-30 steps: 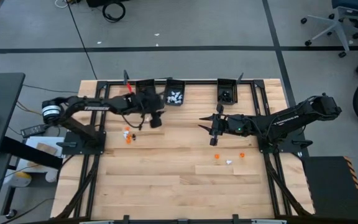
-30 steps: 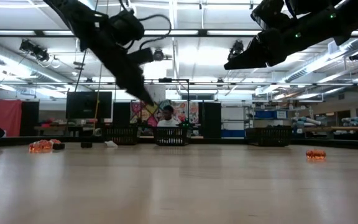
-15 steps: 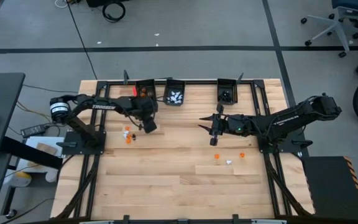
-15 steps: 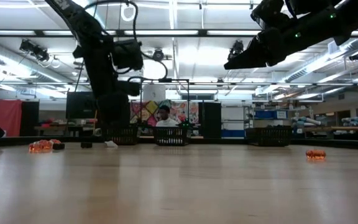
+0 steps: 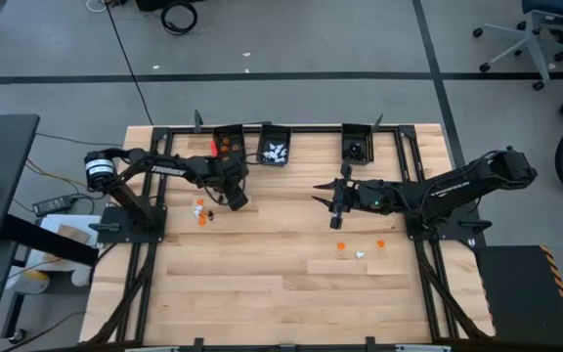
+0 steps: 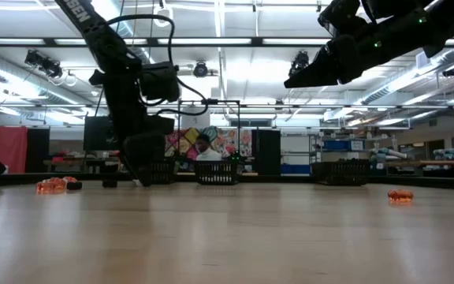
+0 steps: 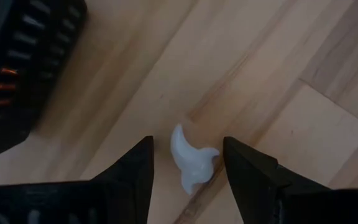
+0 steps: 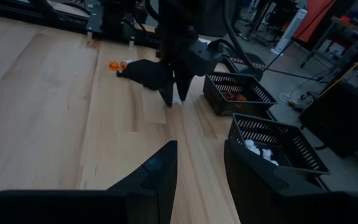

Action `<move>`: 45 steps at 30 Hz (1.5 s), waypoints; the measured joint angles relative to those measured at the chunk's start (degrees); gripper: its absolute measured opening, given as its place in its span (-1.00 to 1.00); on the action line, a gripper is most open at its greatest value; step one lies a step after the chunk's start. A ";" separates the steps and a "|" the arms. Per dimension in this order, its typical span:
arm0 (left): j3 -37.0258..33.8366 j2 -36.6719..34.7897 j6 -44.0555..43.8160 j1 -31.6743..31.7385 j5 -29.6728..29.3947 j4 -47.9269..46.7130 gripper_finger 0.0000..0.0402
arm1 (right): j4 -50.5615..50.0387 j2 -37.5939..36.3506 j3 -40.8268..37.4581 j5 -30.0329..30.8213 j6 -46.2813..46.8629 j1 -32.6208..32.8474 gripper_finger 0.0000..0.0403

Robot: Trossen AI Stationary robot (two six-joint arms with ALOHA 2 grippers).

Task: Sort Halloween decoration
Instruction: Put the white ghost toy into the middle black bin

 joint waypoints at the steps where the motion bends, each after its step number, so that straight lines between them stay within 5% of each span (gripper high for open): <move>1: -0.30 -0.04 -0.07 0.00 -0.01 0.28 -0.14 | 0.00 0.00 0.00 -0.05 0.02 0.01 -0.32; 17: -0.72 -0.04 5.16 -1.32 1.11 -0.42 -0.68 | 0.30 0.00 0.00 -0.13 0.02 0.01 -0.32; 45: 8.30 0.28 13.29 -6.51 -2.25 0.85 -0.66 | 0.22 0.00 0.00 -0.13 0.04 -0.01 -0.32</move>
